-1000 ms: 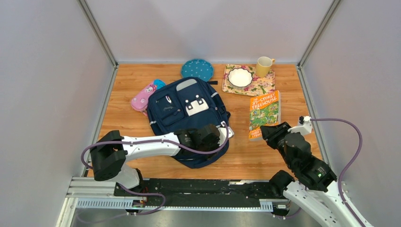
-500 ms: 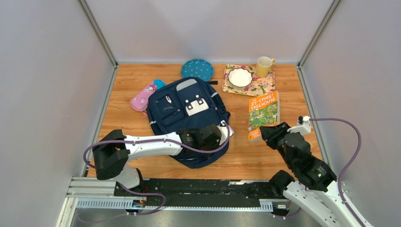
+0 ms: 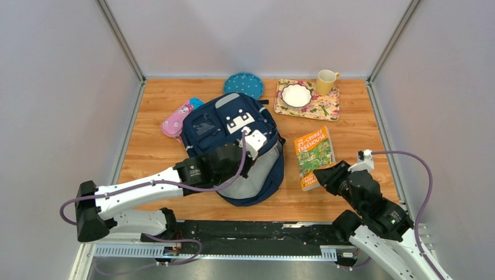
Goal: Pack the student bag
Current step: Place the book in the student bag.
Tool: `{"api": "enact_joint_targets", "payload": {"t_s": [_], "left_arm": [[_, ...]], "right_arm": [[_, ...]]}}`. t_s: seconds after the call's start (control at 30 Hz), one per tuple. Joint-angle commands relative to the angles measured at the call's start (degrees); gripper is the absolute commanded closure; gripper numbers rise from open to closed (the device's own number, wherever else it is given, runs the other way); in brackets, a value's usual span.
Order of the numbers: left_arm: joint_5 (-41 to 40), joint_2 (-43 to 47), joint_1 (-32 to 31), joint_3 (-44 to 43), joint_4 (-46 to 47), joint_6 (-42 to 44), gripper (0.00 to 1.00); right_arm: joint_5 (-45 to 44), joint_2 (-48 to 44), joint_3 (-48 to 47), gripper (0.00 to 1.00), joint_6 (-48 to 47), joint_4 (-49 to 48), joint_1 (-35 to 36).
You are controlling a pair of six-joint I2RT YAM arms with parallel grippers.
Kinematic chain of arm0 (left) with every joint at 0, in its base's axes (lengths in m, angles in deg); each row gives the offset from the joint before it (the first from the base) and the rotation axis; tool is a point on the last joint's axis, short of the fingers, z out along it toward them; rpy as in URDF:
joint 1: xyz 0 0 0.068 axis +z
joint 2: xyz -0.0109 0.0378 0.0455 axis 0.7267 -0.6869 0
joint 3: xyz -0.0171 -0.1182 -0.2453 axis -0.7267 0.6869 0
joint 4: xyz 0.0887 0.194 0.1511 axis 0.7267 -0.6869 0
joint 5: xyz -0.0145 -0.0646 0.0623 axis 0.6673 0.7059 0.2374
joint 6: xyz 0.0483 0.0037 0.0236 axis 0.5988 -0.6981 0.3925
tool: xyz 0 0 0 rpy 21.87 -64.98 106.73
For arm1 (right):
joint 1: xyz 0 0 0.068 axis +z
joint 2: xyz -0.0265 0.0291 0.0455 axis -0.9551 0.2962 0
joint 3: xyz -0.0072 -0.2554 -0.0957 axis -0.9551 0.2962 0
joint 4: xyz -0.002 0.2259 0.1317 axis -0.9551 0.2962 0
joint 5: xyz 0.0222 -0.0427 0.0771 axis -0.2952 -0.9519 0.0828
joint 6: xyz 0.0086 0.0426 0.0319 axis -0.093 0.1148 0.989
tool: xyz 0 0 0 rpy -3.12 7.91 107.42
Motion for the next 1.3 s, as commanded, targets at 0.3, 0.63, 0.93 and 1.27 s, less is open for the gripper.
{"api": "enact_joint_targets", "payload": {"t_s": [0.3, 0.63, 0.93, 1.27], "left_arm": [[-6.0, 7.5, 0.5, -5.5, 9.7, 2.4, 1.00], [-2.9, 6.3, 0.4, -6.6, 11.1, 0.8, 1.00], [-1.4, 6.7, 0.4, -6.1, 11.6, -0.7, 1.00], [0.0, 8.6, 0.5, -5.2, 11.9, -2.8, 1.00]], "right_arm": [[32.8, 1.2, 12.3, 1.00, 17.5, -32.4, 0.1], [41.8, 19.2, 13.6, 1.00, 22.1, -56.8, 0.1], [41.9, 42.6, 7.0, 1.00, 23.9, -74.1, 0.1], [36.1, 75.1, -4.0, 1.00, 27.4, -92.3, 0.5]]}}
